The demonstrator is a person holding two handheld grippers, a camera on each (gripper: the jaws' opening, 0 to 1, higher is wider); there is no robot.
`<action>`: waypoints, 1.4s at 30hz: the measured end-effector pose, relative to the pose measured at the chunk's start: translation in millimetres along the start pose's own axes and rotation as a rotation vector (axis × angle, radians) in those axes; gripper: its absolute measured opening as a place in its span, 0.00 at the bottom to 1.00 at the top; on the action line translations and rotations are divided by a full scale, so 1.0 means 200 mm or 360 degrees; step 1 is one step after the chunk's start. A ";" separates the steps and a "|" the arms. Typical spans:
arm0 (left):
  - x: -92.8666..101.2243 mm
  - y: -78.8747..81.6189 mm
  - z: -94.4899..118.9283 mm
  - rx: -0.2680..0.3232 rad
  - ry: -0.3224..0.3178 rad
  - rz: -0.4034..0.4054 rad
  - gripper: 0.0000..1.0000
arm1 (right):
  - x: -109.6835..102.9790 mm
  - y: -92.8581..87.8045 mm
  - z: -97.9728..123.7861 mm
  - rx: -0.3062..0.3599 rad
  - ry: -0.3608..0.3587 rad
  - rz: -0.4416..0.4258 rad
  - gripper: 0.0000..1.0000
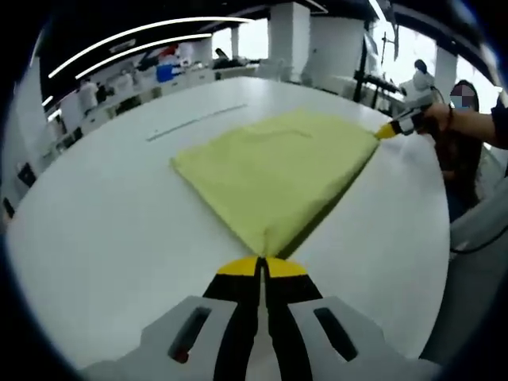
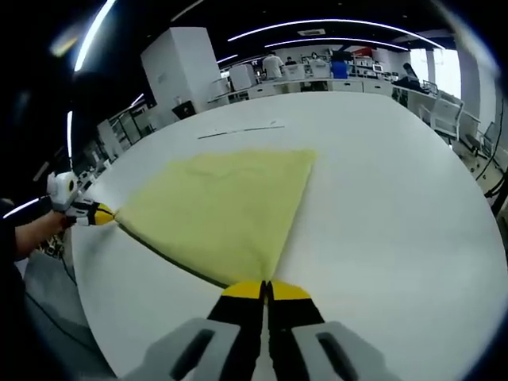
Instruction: Fold the garment on the visible template until the final outline fits inside the template.
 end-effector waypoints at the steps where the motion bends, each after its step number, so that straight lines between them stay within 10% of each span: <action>1: 0.00 -0.01 0.00 0.0000 -0.0002 0.0011 0.00 | 0.00 0.00 0.00 -0.0002 0.0001 0.0002 0.00; 42: 0.08 -0.11 0.07 -0.0050 -0.0008 0.0213 0.00 | -0.05 -0.09 0.05 -0.0061 0.0001 -0.0050 0.00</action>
Point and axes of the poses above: the point that each gripper's makers call its tool centre point, and the gripper's own axes: z roughly backward along the fingers, x roughly to its right, y roughly out of its top, the point moved 7 cm from there along z, roughly backward along the fingers
